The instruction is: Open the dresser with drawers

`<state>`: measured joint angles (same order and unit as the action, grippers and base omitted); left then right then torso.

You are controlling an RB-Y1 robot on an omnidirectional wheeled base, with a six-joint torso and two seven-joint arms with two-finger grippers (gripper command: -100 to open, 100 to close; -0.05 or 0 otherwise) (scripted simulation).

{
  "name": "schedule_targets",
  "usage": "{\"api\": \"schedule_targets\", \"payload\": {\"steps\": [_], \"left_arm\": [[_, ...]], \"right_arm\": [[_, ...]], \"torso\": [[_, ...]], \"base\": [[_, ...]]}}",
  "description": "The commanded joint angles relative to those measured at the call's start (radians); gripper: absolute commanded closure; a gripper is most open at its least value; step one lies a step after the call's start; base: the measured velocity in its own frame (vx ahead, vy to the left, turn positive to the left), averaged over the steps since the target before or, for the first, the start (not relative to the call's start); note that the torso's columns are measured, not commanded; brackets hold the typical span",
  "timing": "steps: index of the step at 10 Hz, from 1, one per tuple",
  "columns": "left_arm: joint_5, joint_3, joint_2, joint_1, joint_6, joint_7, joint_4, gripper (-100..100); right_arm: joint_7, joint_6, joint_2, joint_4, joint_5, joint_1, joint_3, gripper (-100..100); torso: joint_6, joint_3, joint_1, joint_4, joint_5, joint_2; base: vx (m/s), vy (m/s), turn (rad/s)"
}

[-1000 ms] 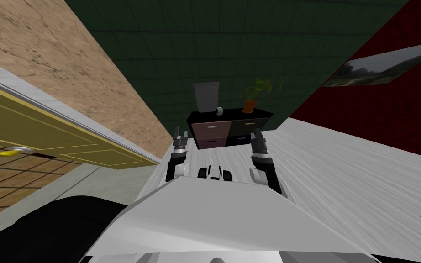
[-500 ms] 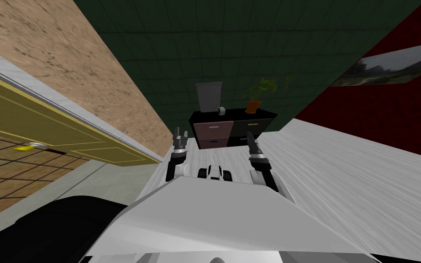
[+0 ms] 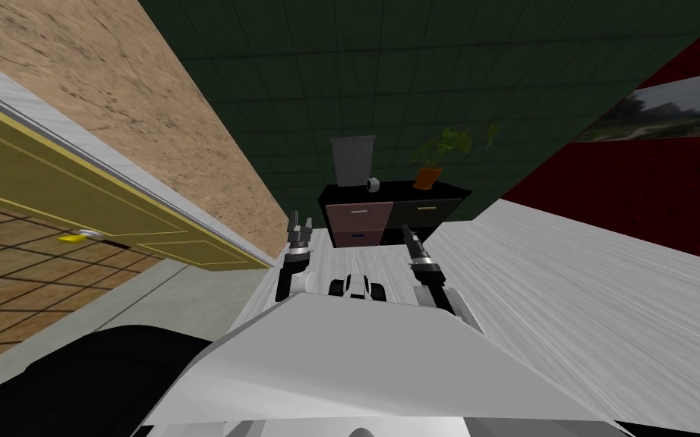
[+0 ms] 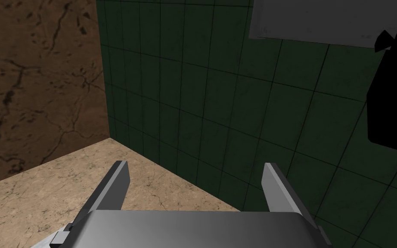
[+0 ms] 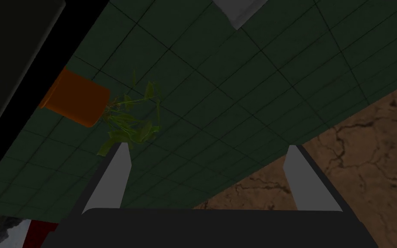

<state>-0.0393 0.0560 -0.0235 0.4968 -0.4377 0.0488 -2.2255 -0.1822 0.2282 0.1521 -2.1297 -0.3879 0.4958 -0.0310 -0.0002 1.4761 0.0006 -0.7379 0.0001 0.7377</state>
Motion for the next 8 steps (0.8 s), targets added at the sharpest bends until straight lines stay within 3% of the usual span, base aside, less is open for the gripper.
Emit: {"api": "schedule_targets", "payload": {"steps": [1, 2, 3, 4, 6, 7, 8], "left_arm": [[0.000, 0.000, 0.000, 0.000, 0.000, 0.000, 0.000, 0], [0.000, 0.000, 0.000, 0.000, 0.000, 0.000, 0.000, 0], [0.000, 0.000, 0.000, 0.000, 0.000, 0.000, 0.000, 0], [0.000, 0.000, 0.000, 0.000, 0.000, 0.000, 0.000, 0], [0.000, 0.000, 0.000, 0.000, 0.000, 0.000, 0.000, 0], [0.000, 0.000, 0.000, 0.000, 0.000, 0.000, 0.000, 0], [0.000, 0.000, 0.000, 0.000, 0.000, 0.000, 0.000, 0]], "right_arm": [[-0.009, -0.018, -0.001, 0.007, -0.060, 0.010, -0.006, -100], [-0.023, -0.059, 0.002, 0.022, -0.100, 0.017, -0.016, -100], [-0.023, -0.059, 0.002, 0.022, -0.128, 0.017, -0.016, -100], [-0.038, -0.101, 0.004, 0.037, -0.160, 0.025, -0.027, -100], [-0.038, -0.101, 0.004, 0.037, -0.203, 0.025, -0.027, -100], [-0.053, -0.145, 0.005, 0.053, -0.242, 0.033, -0.037, -100], [-0.053, -0.145, 0.005, 0.053, -0.271, 0.033, -0.037, -100]], "torso": [[0.000, 0.000, -0.001, 0.000, 0.000, 0.000], [0.000, 0.000, -0.002, 0.000, 0.000, 0.001], [0.000, 0.000, -0.001, 0.000, 0.000, 0.000], [0.000, 0.000, 0.000, 0.000, 0.000, 0.000], [0.000, 0.000, 0.000, 0.000, 0.000, 0.000], [0.000, 0.000, -0.001, 0.000, 0.000, 0.001], [0.000, 0.000, -0.001, 0.000, 0.000, 0.000]], "base": [[0.008, 0.010, -0.011], [0.015, 0.018, 0.115], [0.016, 0.019, 0.062], [0.024, 0.029, 0.099], [0.018, 0.022, 0.024], [0.022, 0.020, 0.139], [0.023, 0.018, 0.060]]}}
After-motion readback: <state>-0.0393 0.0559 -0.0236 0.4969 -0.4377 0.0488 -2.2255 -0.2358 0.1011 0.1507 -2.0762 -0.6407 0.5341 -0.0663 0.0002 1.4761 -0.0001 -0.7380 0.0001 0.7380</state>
